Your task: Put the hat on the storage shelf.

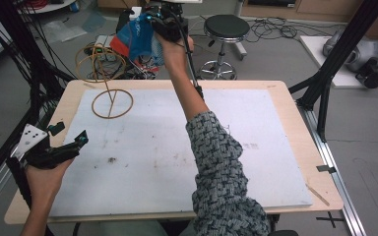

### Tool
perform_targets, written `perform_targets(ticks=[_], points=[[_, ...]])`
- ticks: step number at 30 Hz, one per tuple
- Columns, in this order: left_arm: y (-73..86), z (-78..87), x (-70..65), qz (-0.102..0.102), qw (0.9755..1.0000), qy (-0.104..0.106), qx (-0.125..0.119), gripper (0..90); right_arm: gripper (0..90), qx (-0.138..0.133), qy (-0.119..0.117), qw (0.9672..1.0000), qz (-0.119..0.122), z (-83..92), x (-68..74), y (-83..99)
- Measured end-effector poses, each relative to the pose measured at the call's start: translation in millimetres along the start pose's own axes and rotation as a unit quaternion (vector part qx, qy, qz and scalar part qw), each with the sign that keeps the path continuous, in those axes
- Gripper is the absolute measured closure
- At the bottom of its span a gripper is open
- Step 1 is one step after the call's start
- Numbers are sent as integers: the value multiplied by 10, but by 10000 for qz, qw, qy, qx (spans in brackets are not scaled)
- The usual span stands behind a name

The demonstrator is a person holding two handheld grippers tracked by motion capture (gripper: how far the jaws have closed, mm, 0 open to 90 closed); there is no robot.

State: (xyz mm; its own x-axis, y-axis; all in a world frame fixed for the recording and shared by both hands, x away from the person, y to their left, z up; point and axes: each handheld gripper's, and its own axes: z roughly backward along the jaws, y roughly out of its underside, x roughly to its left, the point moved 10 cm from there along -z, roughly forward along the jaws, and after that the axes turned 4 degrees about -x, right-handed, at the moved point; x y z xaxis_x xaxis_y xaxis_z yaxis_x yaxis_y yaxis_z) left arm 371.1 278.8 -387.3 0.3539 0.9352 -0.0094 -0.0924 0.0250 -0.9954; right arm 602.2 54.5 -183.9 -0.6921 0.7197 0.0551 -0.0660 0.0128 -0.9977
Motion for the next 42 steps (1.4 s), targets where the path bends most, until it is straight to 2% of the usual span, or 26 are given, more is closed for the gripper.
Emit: perform_targets(ticks=[6,12,20,25,26,34,37,42], points=[[16,-13,7,35,10000,29,9,177,891,-19,0,10000,24,-181,65,-64],[50,-26,-1,64,9999,62,49,177,891,-89,-3,9999,-100,-388,147,-89],[39,-15,-9,68,9999,89,28,177,891,-187,61,9996,-187,-514,209,-119],[34,-7,5,103,9999,83,15,177,891,-276,66,9994,-213,-620,287,-219],[32,-6,9,102,9999,80,9,177,891,-289,40,9994,-202,-666,347,-241],[14,19,8,102,9999,79,-16,177,891,-249,-131,9995,-160,-794,561,-186],[-2,33,10,96,9999,68,-37,177,891,-196,-244,9994,-174,-815,631,-146],[-3,33,6,91,9999,75,-35,177,890,-84,-410,9991,-41,-824,749,-76]])
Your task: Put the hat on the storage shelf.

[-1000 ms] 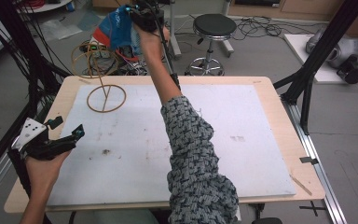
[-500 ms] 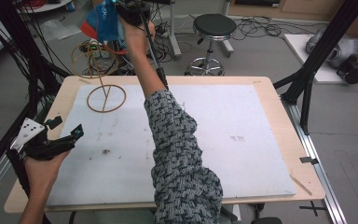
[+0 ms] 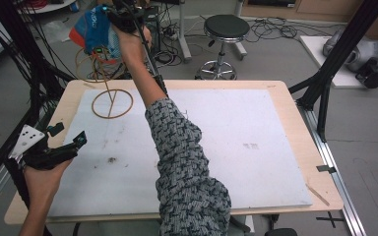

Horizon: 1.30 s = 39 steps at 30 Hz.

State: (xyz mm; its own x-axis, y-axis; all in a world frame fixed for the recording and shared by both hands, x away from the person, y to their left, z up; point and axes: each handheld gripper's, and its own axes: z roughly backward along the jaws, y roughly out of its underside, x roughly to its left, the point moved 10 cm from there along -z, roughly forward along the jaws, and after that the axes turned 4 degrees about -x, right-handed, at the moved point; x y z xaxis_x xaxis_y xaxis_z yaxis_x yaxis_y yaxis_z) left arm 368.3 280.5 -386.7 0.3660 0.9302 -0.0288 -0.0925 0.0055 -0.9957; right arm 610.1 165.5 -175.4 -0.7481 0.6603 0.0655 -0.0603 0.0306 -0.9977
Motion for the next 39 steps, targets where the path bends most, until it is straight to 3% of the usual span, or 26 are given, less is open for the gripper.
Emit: perform_targets(ticks=[5,12,23,39], points=[[-1,-9,-33,-22,10000,37,18,177,890,208,-283,9993,104,-25,177,152],[-14,9,-11,-30,10000,-14,-4,177,890,324,-527,9980,156,-22,311,276],[-24,11,-46,-54,10000,12,11,181,890,551,-665,9960,218,-85,427,494],[-57,38,-57,-82,10000,10,-19,181,889,584,-953,9934,268,-144,712,556]])
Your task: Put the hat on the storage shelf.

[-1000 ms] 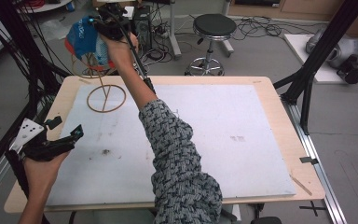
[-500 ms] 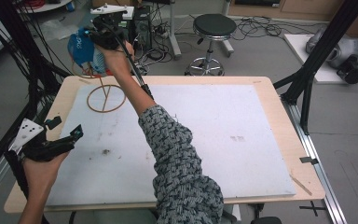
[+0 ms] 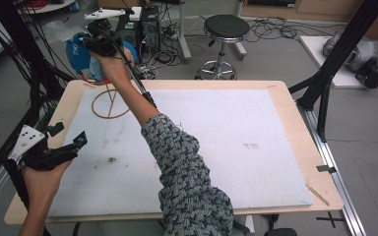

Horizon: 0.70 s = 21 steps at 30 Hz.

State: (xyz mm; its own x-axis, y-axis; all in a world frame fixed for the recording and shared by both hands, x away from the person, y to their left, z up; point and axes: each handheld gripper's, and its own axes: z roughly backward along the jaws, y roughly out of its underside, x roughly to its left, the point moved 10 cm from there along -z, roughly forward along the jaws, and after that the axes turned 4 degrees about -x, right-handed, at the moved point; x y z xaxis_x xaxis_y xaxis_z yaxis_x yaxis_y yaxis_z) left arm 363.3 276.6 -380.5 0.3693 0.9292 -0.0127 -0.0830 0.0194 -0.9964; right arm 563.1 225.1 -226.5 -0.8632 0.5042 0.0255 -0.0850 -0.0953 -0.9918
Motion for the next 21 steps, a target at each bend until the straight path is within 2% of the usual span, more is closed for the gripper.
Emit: perform_targets(ticks=[3,4,6,16,19,21], points=[[-1,3,3,-13,10000,-1,1,181,890,-43,-59,10000,-33,8,32,-16],[0,3,6,-10,10000,3,0,181,890,-86,-65,9999,22,23,53,-49],[1,3,8,0,10000,-4,-1,181,889,-41,-79,10000,17,21,60,-43],[2,-4,-15,-12,10000,20,6,181,888,145,-80,9999,-36,-101,65,132],[6,-5,-14,-15,10000,23,16,181,888,123,-97,9999,-65,-138,65,161],[6,-5,-14,-12,10000,26,7,181,889,63,-160,9997,-171,-148,85,155]])
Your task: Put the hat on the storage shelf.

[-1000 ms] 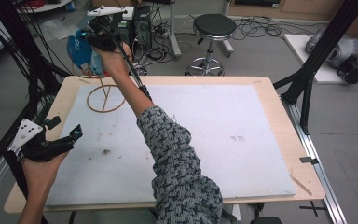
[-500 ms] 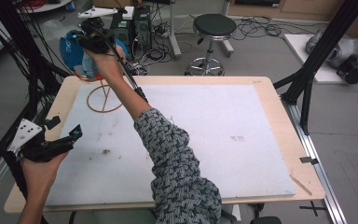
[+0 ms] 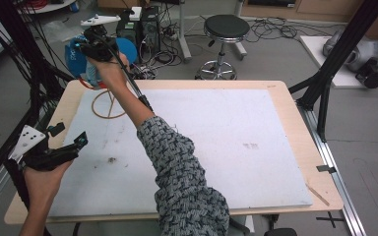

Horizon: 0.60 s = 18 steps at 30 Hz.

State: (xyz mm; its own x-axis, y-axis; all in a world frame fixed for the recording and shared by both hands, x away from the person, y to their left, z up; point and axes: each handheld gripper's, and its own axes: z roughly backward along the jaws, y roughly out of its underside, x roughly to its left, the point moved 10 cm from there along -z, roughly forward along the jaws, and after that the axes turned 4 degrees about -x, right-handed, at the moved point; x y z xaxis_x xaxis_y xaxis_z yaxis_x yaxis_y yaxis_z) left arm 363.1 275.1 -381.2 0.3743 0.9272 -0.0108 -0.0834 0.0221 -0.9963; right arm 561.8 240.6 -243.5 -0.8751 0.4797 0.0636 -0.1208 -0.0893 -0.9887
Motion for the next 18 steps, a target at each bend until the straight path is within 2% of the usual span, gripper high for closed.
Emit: perform_targets(ticks=[3,10,15,16,18], points=[[5,-4,4,8,10000,-3,6,181,888,12,-28,10000,55,-23,42,3],[5,-6,-9,-9,10000,9,13,181,888,-4,-73,10000,0,-42,69,3],[3,-5,-8,0,10000,11,4,181,888,-120,-181,9997,-108,-33,84,-36],[4,-6,-8,1,10000,9,7,181,888,-138,-241,9994,-194,-27,93,-45],[8,-10,-15,-4,10000,23,18,181,888,-131,-241,9995,-167,-30,93,-45]])
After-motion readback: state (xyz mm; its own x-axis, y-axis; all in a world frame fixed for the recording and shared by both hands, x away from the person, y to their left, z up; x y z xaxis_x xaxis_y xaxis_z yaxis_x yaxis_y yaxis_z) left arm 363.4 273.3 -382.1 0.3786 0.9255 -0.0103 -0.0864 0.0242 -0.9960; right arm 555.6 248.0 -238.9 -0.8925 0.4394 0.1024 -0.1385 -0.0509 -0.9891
